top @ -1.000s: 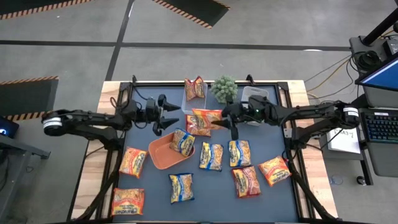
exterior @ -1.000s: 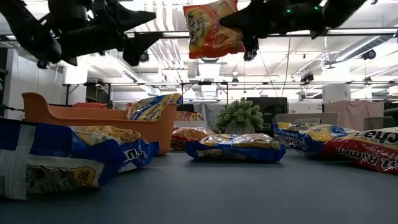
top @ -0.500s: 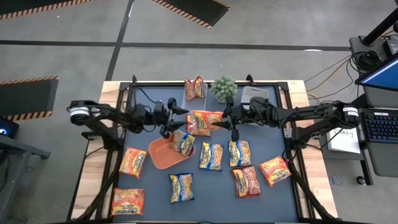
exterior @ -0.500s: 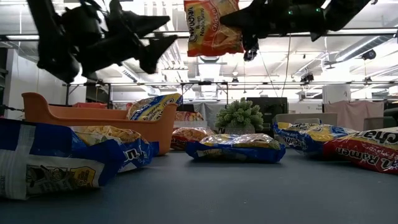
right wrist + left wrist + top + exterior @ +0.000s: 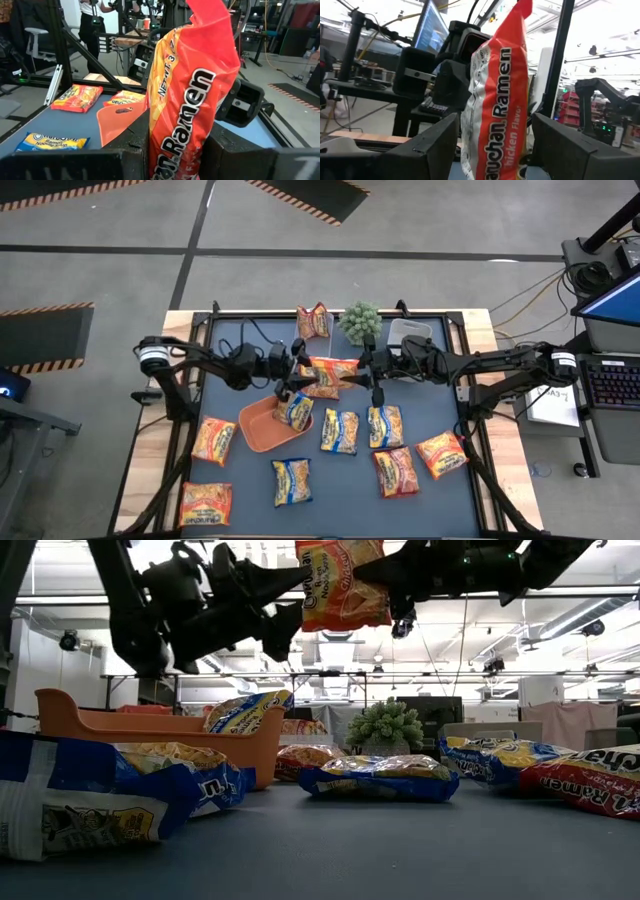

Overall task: Sort Maruchan noodles
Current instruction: Put the orange noodle pack into the gray bin

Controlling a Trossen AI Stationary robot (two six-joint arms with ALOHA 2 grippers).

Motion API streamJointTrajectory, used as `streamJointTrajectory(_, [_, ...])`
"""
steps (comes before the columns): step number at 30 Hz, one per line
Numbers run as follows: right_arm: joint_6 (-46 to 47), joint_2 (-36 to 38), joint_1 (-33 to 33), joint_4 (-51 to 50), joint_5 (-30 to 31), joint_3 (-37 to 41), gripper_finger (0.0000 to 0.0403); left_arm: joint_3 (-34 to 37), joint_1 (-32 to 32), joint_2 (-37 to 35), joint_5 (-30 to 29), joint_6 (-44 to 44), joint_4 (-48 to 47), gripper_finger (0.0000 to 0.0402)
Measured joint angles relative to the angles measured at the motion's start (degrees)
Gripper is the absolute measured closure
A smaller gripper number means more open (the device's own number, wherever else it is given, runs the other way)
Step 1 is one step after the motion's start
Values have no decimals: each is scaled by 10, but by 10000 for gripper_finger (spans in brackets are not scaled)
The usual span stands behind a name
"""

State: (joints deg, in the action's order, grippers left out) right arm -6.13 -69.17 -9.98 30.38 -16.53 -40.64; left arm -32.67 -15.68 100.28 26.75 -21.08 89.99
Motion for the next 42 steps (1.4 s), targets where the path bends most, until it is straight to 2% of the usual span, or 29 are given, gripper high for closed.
streamJointTrajectory(11, [1,0,0,-1,0,0,310,-30,5,22,13,0,-7,175])
streamJointTrajectory(14, [3,0,0,-1,0,0,310,-29,5,22,10,4,-14,197])
streamJointTrajectory(21, [9,0,0,-2,1,0,310,-31,5,21,8,4,-26,280])
streamJointTrajectory(24, [24,-1,0,-1,15,0,307,-31,5,21,8,4,-26,300])
streamJointTrajectory(35, [68,10,-1,-28,36,-1,211,-28,5,21,8,5,-28,308])
streamJointTrajectory(38, [77,31,-2,-59,58,-1,185,-25,5,20,8,7,-28,310])
streamJointTrajectory(42, [81,64,-2,-148,79,-23,156,-22,5,20,8,12,-42,310])
